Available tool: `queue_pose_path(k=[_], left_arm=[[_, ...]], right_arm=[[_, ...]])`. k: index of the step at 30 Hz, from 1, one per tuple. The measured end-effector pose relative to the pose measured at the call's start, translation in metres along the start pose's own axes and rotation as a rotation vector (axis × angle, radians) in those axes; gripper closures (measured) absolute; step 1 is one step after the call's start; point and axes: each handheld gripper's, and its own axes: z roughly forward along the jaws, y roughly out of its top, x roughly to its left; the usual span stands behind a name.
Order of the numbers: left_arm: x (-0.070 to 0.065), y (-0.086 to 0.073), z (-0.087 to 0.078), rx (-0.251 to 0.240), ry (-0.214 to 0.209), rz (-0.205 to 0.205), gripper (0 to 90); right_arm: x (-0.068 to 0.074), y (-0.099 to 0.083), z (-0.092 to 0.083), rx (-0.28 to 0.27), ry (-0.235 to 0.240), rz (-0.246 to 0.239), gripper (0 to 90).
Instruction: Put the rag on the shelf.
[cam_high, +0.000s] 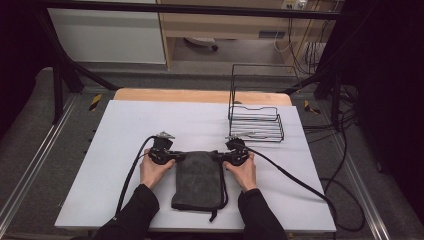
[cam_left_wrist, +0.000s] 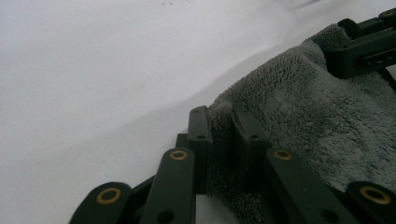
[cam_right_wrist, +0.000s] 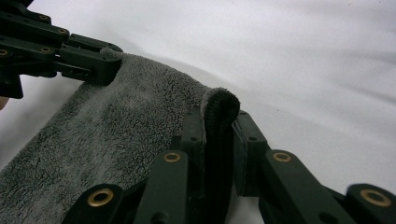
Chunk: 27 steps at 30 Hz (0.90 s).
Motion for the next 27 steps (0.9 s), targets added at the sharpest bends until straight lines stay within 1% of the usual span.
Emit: queue_pose_path(k=[3,6,14,20,21,23,27], left_arm=[[0.000,0.001,-0.004,-0.014,-0.006,0.016,79.6],[-0.001,0.002,-0.010,-0.042,-0.016,0.020,79.8],[-0.005,0.004,-0.026,-0.086,-0.035,0.046,79.8],[-0.011,0.005,-0.039,-0.126,-0.034,0.079,79.8],[-0.012,0.005,-0.041,-0.132,-0.041,0.076,79.8],[-0.014,0.005,-0.046,-0.145,-0.044,0.081,79.8],[-0.018,0.006,-0.054,-0.163,-0.038,0.087,80.0]], right_arm=[[0.001,0.000,-0.002,-0.007,-0.001,-0.004,78.6],[0.003,0.001,-0.005,-0.019,0.000,-0.006,78.6],[0.011,0.003,-0.021,-0.081,0.023,-0.038,78.6],[0.019,0.002,-0.033,-0.127,0.034,-0.062,78.7],[0.021,0.002,-0.035,-0.136,0.035,-0.067,78.7],[0.023,0.002,-0.039,-0.151,0.041,-0.074,78.7],[0.028,0.003,-0.045,-0.179,0.048,-0.088,78.7]])
